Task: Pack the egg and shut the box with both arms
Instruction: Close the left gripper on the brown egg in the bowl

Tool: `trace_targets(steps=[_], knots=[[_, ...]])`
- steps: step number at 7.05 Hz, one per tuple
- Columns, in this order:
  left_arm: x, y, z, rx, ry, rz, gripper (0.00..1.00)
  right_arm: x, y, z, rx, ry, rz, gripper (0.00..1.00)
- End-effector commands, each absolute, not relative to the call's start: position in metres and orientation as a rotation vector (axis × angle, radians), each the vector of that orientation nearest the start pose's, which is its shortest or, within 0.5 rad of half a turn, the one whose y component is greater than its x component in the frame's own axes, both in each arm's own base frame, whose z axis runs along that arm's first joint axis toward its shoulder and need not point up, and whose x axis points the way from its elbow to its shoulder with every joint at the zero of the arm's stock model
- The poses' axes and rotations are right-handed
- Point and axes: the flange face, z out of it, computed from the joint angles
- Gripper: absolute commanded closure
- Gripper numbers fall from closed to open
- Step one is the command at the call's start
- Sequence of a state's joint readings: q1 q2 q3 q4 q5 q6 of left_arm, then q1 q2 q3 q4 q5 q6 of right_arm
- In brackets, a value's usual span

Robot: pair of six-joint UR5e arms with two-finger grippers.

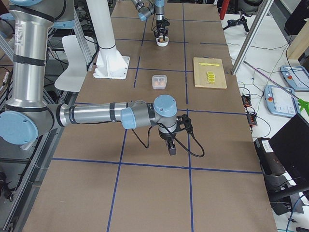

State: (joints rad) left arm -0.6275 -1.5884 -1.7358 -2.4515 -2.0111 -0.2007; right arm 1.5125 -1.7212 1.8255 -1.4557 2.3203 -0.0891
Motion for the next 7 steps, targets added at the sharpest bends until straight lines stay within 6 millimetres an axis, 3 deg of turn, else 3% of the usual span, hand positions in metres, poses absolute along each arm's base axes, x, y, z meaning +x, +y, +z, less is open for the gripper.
trace_targets(steps=[1,3,5,6,7], knots=[[0.368,-0.379,0.475,0.683,0.930,0.895,0.34,0.040,-0.443,0.591,0.221,-0.745,-0.222,0.00],[0.368,-0.377,0.479,0.677,0.924,0.903,0.34,0.040,-0.443,0.592,0.219,-0.745,-0.221,0.00],[0.382,-0.363,0.482,0.662,0.926,0.930,0.35,0.040,-0.443,0.592,0.220,-0.745,-0.221,0.00],[0.381,-0.364,0.481,0.668,0.920,0.928,0.38,0.040,-0.443,0.592,0.220,-0.745,-0.221,0.00],[0.379,-0.364,0.475,0.680,0.926,0.927,0.50,0.040,-0.443,0.592,0.220,-0.745,-0.221,0.00]])
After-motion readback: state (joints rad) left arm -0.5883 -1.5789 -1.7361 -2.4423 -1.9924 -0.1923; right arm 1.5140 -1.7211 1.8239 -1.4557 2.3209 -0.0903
